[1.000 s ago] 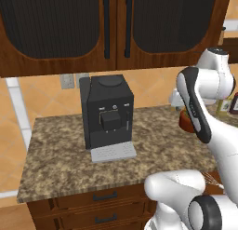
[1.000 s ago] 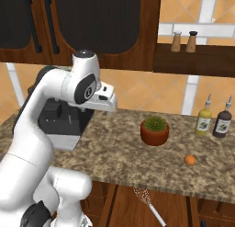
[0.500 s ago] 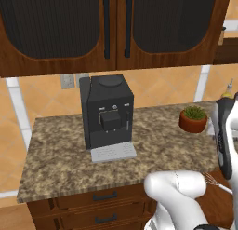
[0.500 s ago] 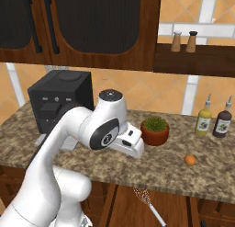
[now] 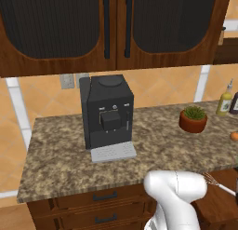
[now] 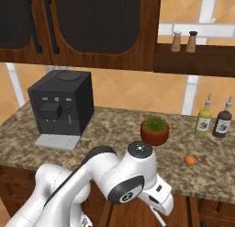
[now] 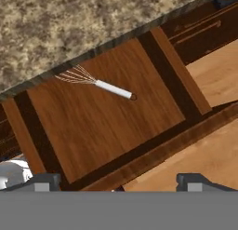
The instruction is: Pick the whisk from the drawer and place it on the counter.
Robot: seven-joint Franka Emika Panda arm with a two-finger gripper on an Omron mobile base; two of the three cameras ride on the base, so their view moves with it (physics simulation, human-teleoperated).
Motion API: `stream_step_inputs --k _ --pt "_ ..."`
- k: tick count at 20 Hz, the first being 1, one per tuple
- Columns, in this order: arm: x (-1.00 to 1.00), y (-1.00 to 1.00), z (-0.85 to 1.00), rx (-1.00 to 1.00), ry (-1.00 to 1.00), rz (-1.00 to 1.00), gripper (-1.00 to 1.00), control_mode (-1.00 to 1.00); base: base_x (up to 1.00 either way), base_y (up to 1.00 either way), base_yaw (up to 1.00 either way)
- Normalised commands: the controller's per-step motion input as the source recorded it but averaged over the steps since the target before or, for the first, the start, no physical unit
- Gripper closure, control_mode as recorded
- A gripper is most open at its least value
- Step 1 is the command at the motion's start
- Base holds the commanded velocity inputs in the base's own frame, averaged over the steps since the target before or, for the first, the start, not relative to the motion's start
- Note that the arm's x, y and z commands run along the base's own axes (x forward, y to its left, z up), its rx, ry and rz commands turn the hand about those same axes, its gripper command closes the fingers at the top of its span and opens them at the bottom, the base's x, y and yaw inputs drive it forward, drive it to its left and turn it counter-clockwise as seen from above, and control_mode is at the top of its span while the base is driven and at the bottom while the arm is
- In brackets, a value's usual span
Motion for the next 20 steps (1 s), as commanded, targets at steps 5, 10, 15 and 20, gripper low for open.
stream_step_inputs --k 5,10,15,20 --pt "0.07 -0.31 -0.55 -0.05 0.02 0.15 -1.0 -1.0 0.0 0.0 0.0" --pt "0.07 -0.03 -0.51 -0.12 0.21 0.17 -1.0 -1.0 0.0 0.0 0.0" --pt "-0.11 -0.05 -0.59 0.0 0.13 0.06 -1.0 -1.0 0.0 0.0 0.0" --pt "-0.08 -0.1 -0.51 0.05 0.08 0.07 -1.0 -1.0 0.0 0.0 0.0"
